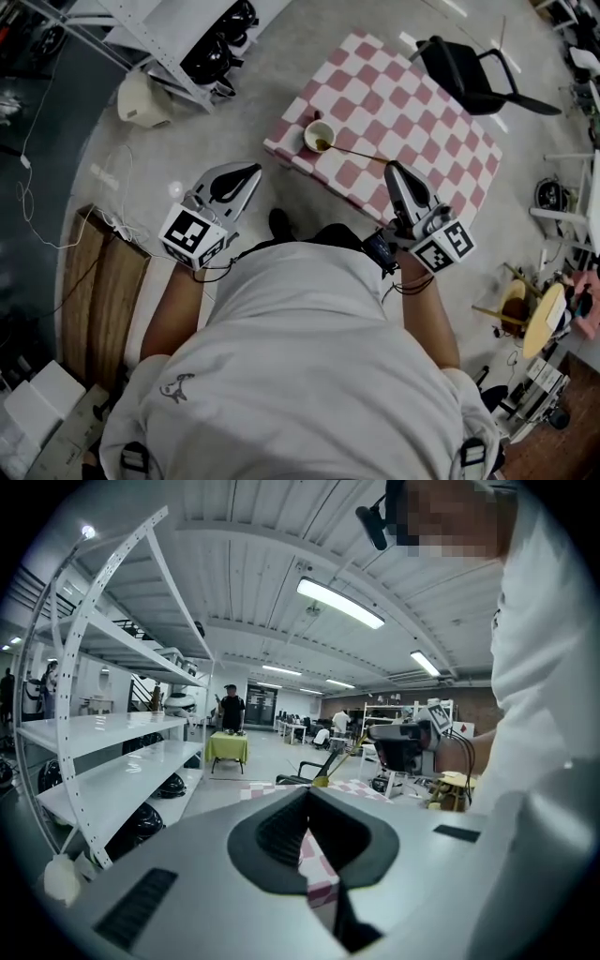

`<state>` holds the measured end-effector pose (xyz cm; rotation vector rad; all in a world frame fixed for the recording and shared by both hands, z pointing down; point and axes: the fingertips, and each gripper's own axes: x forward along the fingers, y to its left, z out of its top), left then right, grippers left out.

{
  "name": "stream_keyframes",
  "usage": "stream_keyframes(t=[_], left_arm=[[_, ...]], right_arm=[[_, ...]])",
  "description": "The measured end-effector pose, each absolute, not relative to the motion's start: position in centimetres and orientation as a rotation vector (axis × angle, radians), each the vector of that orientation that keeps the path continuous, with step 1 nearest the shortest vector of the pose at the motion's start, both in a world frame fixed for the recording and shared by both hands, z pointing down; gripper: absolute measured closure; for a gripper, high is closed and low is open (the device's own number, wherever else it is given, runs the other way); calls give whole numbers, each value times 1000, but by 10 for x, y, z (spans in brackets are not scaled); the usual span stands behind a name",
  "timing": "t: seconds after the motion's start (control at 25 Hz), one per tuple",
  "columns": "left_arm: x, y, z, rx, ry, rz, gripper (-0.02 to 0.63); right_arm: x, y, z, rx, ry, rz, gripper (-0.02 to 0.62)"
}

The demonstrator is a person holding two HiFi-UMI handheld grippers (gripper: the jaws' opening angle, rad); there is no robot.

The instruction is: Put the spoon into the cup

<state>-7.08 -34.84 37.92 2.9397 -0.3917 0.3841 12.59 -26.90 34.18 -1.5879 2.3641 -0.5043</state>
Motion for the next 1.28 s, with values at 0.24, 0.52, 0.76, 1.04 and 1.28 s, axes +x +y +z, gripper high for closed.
stream_keyframes(t=[0.24, 0.52, 0.76, 1.04, 1.28], left_arm=[[-67, -373, 383, 2932, -374, 390, 592], [-53, -392, 394, 2894, -408, 425, 592], [-30, -411, 408, 2853, -422, 442, 592], [-6, -424, 429, 2808, -406, 464, 592], [11, -431, 452, 2785, -371, 514, 592]], right_arm=[[133, -290, 355, -1627, 2355, -545, 561], [156, -319, 375, -1624, 2365, -596, 561], [173, -344, 397, -1601, 2371, -678, 561], [188, -361, 425, -1594, 2369, -772, 561], [202, -367, 446, -1595, 2370, -843, 561]])
